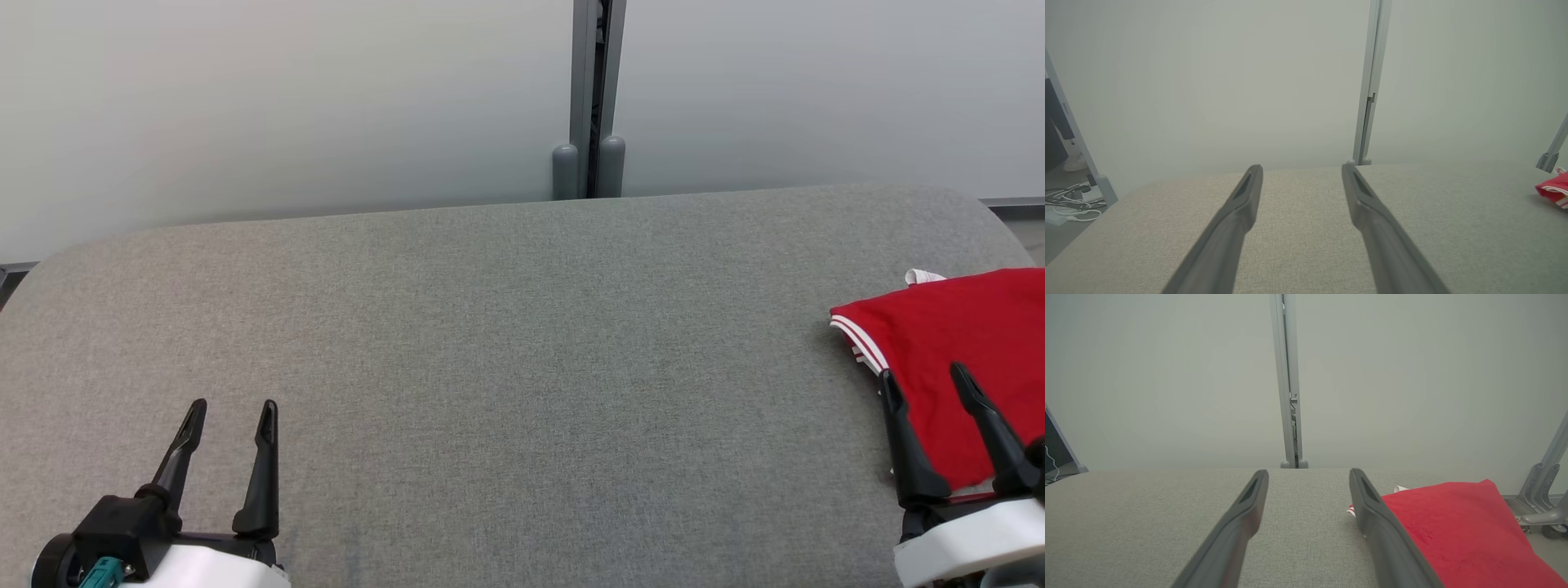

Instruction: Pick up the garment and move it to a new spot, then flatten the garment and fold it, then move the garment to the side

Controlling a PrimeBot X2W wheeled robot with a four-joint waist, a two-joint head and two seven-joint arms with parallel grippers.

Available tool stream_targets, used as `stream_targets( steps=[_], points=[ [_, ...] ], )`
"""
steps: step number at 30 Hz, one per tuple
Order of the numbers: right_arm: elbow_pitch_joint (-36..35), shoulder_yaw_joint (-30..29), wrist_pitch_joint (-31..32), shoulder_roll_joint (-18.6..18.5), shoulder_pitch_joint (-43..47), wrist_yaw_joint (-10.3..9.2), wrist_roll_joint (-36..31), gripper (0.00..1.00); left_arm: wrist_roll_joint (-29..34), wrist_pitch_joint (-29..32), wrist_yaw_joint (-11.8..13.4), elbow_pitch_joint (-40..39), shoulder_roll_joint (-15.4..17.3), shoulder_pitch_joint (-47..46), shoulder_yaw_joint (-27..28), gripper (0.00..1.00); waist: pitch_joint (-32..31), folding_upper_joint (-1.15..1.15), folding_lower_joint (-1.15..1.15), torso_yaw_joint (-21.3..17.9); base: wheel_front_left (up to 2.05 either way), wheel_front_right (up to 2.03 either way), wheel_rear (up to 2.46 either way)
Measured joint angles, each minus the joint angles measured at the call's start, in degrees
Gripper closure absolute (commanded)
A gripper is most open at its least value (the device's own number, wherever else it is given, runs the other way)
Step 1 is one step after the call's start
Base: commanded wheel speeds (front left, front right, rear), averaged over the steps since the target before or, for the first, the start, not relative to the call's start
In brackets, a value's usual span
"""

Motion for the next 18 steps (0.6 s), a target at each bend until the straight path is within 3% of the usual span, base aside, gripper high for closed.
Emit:
stream_targets(
  steps=[18],
  points=[
    [0.0,0.1,0.4,-0.4,0.1,0.00,0.6,0.00,-0.4,-0.5,0.8,0.6,0.0,0.1,-0.6,0.00,0.1,0.00,0.00,0.3,0.00,0.00,0.00]
  ],
)
